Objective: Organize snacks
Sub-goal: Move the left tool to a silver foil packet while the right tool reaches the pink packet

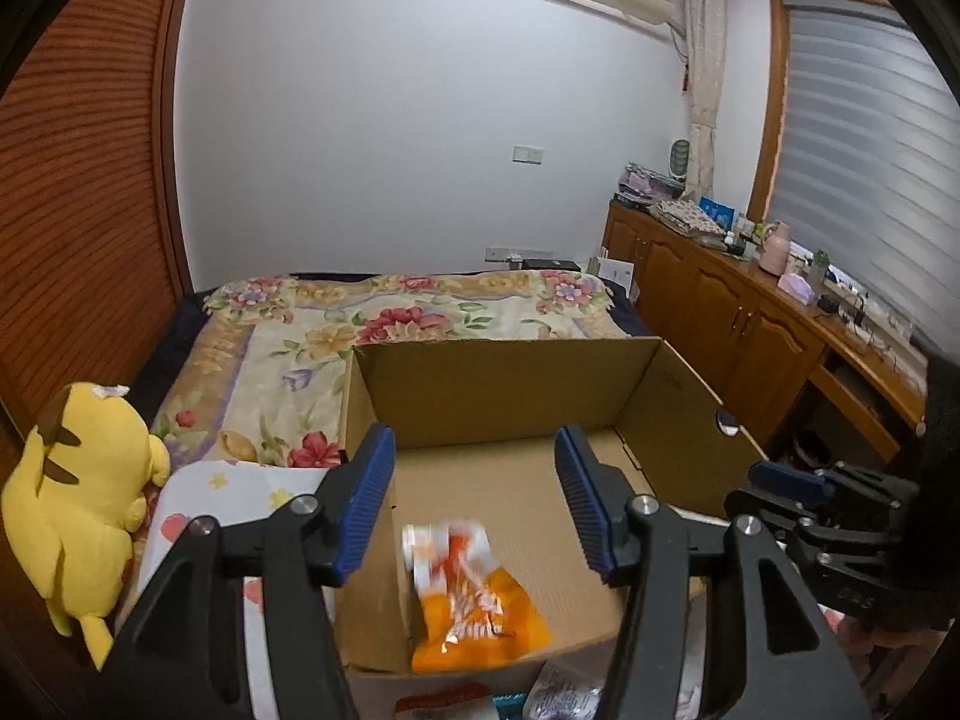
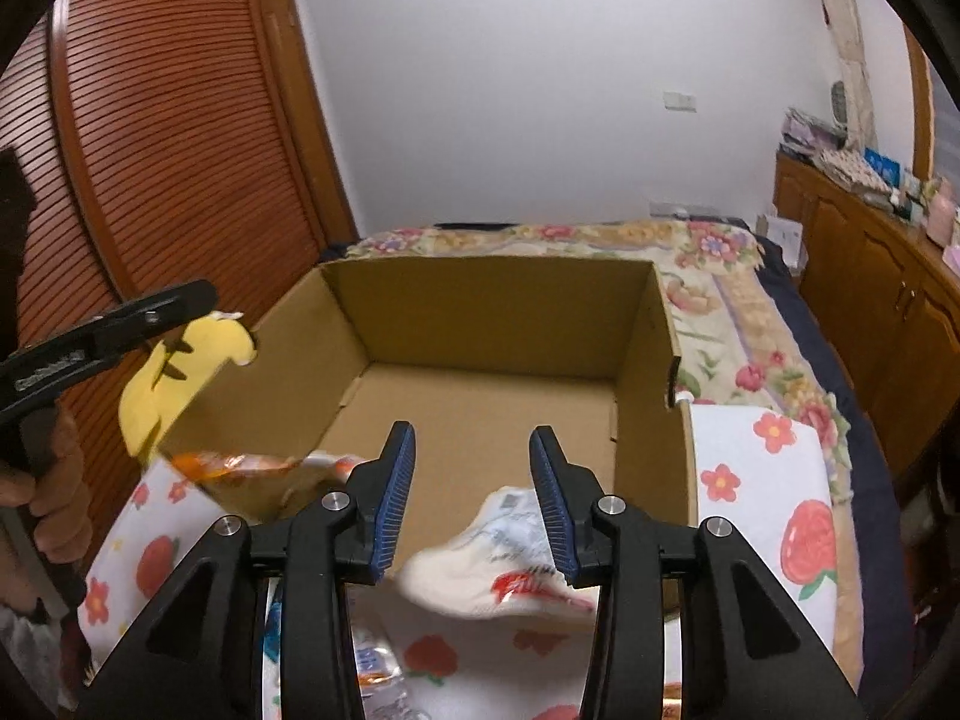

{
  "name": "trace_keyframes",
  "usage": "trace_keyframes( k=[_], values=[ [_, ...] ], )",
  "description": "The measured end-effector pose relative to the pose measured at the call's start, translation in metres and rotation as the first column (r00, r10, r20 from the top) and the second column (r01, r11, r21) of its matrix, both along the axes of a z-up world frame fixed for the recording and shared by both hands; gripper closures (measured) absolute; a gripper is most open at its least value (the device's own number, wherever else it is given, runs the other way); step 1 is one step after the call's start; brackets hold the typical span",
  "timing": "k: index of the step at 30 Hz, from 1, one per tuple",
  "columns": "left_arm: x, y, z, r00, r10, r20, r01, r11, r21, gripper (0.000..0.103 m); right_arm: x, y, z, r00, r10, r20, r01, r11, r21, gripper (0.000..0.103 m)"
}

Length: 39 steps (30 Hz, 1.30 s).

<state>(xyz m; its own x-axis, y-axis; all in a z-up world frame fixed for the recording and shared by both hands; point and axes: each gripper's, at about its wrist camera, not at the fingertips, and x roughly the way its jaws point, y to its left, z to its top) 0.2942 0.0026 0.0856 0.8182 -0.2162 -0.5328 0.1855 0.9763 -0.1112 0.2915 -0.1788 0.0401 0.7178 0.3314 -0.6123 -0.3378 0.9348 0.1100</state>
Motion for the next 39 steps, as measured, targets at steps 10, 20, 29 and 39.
trace_keyframes(
  k=[10, 20, 29, 39],
  values=[
    [-0.053, 0.002, -0.016, 0.997, -0.053, 0.055, 0.051, 0.998, 0.045, 0.019, -0.060, -0.002, -0.009, 0.997, 0.070, 0.027, -0.071, 0.997, 0.033, 0.060],
    [-0.103, 0.002, -0.054, 0.996, -0.082, 0.036, 0.081, 0.996, 0.021, 0.019, -0.108, 0.003, -0.047, 0.996, 0.092, -0.017, -0.092, 0.996, 0.006, 0.054],
    [-0.128, 0.006, -0.096, 0.999, -0.050, -0.014, 0.051, 0.998, 0.037, 0.019, -0.146, 0.013, -0.086, 0.988, 0.120, -0.094, -0.118, 0.993, 0.020, 0.049],
    [-0.134, 0.018, -0.125, 0.996, -0.007, -0.092, 0.013, 0.998, 0.057, 0.019, -0.154, 0.035, -0.103, 0.984, 0.137, -0.112, -0.138, 0.990, -0.003, 0.048]
  ],
)
